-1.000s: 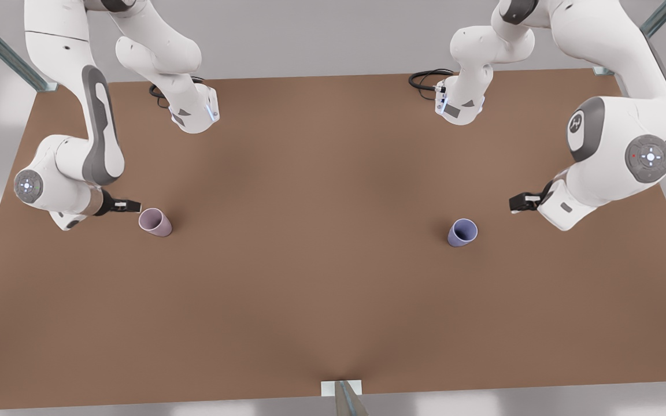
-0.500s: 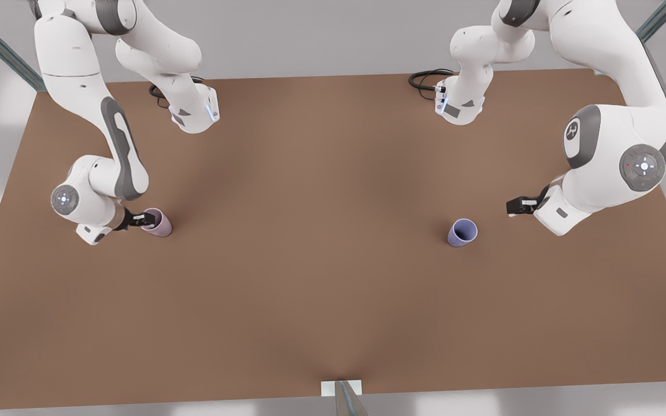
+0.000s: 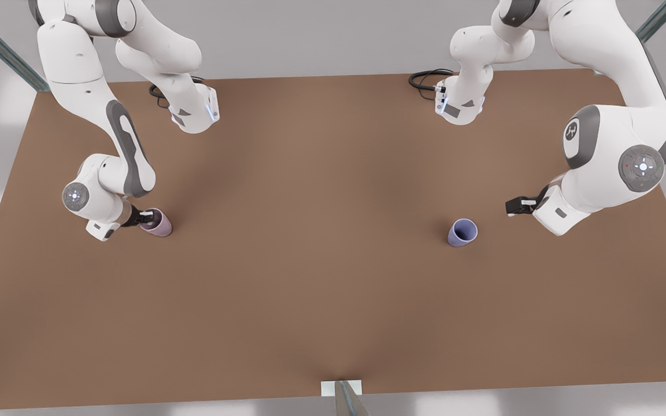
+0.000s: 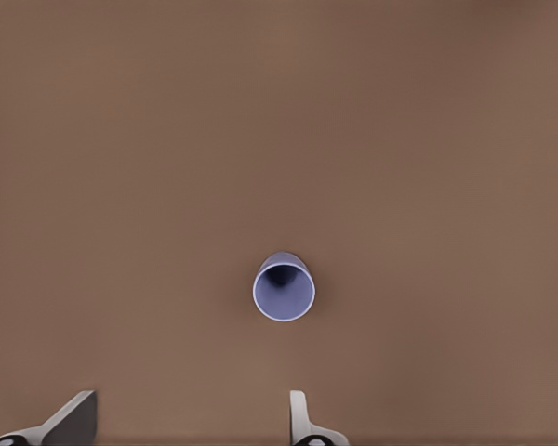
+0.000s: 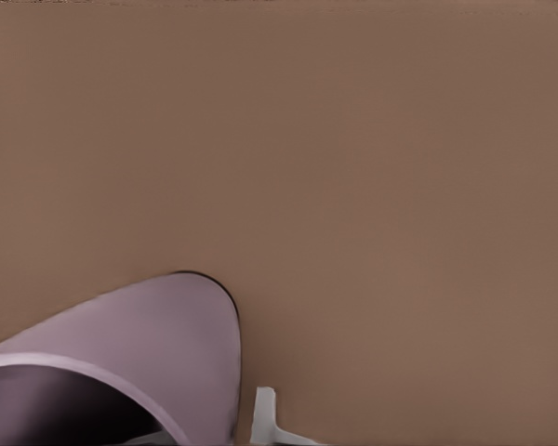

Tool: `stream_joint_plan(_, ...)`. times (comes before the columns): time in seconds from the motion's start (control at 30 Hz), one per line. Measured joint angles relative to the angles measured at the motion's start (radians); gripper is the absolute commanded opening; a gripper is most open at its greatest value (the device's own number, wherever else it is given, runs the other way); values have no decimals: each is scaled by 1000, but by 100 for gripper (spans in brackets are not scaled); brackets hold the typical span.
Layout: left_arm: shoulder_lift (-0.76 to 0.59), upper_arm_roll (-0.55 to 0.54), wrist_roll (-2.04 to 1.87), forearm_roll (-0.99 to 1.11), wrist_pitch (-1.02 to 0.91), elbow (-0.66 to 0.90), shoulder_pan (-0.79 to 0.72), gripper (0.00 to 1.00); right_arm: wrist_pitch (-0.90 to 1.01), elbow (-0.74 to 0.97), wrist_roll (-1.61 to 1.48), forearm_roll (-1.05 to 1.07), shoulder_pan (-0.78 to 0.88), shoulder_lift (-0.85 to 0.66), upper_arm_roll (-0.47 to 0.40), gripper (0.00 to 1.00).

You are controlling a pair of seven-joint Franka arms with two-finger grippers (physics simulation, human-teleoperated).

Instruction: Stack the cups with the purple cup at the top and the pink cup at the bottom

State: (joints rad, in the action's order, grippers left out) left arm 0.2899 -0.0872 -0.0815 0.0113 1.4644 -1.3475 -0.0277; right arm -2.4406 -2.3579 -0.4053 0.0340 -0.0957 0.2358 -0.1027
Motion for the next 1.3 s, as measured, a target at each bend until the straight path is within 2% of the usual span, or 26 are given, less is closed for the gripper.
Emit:
stream_joint_plan(0.27,1,0,1,-1,4,0,0,100,30,32,-21,3,31,-73,4,21)
stream_joint_plan(0.37,7,0,1,-2,8,0,-1,100,108,121,11,6,113,-109,37,21)
stream_joint_plan(0.43,23,-1,3,-2,14,-1,-1,100,169,228,63,12,230,-92,62,21)
stream_joint_plan(0.47,30,-1,4,-2,21,-13,-2,100,203,299,95,23,290,-64,92,21)
stream_joint_plan(0.53,22,-2,8,-2,54,-90,-5,100,265,460,175,51,343,28,217,21)
stream_joint_plan(0.6,1,-3,12,-3,106,-184,-9,100,306,632,278,68,394,161,361,21)
stream_joint_plan(0.63,-7,-7,14,-3,139,-232,-9,100,321,738,335,72,448,247,396,21)
stream_joint_plan(0.73,-37,-15,19,-3,279,-412,-18,100,348,1080,517,69,701,507,361,21)
stream_joint_plan(0.8,-42,-16,22,-3,377,-501,-18,100,359,1165,634,60,778,586,329,21)
stream_joint_plan(1.0,-30,-12,30,-4,589,-636,-15,100,367,1191,945,-36,816,657,310,21)
stream_joint_plan(1.3,9,13,41,-5,716,-697,-11,100,350,1211,1274,-60,812,661,284,21)
